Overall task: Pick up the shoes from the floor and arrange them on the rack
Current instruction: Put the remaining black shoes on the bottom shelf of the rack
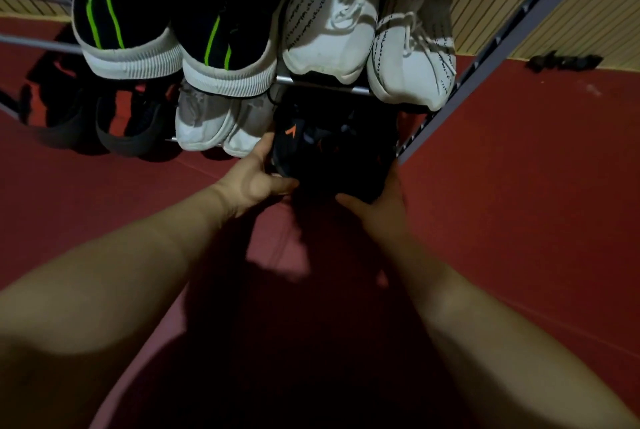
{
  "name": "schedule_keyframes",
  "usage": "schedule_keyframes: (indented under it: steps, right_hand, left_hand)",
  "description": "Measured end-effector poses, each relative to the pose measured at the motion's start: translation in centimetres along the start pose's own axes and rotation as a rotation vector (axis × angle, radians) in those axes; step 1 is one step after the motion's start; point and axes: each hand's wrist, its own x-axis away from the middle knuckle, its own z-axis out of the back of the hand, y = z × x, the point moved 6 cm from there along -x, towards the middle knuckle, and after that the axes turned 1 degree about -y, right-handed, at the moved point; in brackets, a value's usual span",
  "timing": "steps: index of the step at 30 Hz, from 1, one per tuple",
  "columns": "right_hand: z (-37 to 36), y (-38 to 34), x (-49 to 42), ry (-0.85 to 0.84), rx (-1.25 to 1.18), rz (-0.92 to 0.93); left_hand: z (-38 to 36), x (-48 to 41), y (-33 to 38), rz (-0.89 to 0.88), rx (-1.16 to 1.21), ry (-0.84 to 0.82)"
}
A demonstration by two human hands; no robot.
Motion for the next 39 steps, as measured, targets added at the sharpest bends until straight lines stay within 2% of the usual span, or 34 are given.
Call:
schedule_keyframes:
  steps: [4,7,11,14,18,21,25,28,34,39]
  right_hand:
    - [0.1,0.4,-1.1,-0.067,0.092,-0.013]
    - [0.0,0.8,-1.0,-0.047,0.116,-0.021]
    - [-0.2,0.1,-1.4,0.003,0.137,-0.039]
    - [-0.1,0.1,-1.3,-0.023,0.159,-0.043]
    - [-1.2,0.3,-0.2,-0.068,0.113,-0.184]
    - [-1.5,0.3,0.4,-0.046,0.047,-0.237]
    - [-1.0,0.1,1.4,-0.077,0.093,-0.274]
    - [-0.4,-0.3,2.0,-0.13,0.133,-0.351]
    - [-0.2,-4.6,2.9,-0.179,0.078,-0.269]
    - [-1.4,-7.1,2.7,-0.249,0.081,-0.316]
  left_hand:
    - [-0.8,-0.5,-0.8,0.013,0.111,-0.042]
    - [-1.2,-1.0,-1.2,0.025,0.154,-0.055]
    - [-1.3,-1.9,-0.6,-0.006,0.015,0.014]
    - [-1.0,-1.7,-1.2,0.047,-0.071,0.02]
    - [-0.1,-1.3,-1.7,0.045,-0.194,0.022]
    - [-0.5,-0.6,-0.9,0.036,-0.187,0.029]
    - [-1.1,1.1,-0.9,0.118,-0.155,0.01]
    - [-0.8,2.5,-0.5,0.16,-0.251,0.008]
    - [0.8,5.7,3.2,0.204,-0.385,0.07]
    - [2.3,7.9,7.5,0.177,-0.448,0.117]
